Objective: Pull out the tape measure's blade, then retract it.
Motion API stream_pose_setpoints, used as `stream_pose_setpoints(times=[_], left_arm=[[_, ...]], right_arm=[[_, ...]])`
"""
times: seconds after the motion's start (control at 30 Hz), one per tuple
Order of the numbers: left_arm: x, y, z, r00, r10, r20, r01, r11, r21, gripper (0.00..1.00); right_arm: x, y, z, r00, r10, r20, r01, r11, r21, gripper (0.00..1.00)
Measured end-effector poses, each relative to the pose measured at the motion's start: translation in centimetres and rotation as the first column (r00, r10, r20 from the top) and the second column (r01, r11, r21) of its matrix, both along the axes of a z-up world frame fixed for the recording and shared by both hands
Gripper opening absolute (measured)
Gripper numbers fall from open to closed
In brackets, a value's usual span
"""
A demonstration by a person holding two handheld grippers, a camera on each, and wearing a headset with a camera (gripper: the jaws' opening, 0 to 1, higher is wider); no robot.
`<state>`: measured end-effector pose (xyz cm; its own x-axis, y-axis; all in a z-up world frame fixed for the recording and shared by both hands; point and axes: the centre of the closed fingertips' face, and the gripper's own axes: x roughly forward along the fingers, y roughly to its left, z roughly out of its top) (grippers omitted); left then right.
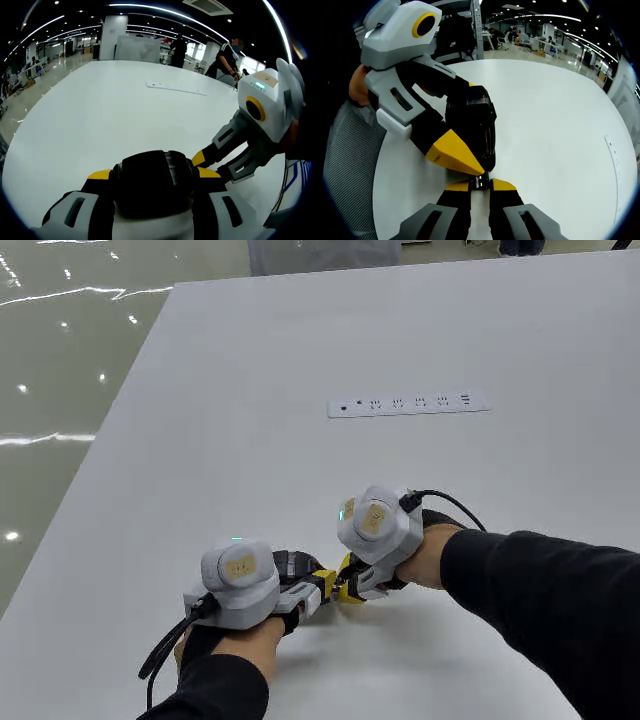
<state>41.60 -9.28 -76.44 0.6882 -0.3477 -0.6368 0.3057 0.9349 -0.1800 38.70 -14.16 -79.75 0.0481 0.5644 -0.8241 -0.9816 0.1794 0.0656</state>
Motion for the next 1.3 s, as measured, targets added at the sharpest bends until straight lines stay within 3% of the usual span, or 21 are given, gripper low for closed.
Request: stream_pose_setpoints(times=[0.73,1.3], left_arm=[[0.22,-0.05,-0.03,1.000,-0.005,0.021,0.005,1.000,0.002,0.59],[0.35,-0.11,0.31,0.999,-0.007,0.049,0.007,1.000,0.003,0.61]], right_arm=[[0.16,0.81,0.06,1.000,-0.008,-0.006,0.008,1.000,0.006,0.10],[0.10,0.74,0.18,1.000,-0.010,0.030,0.010,1.000,-0.001,0.12]])
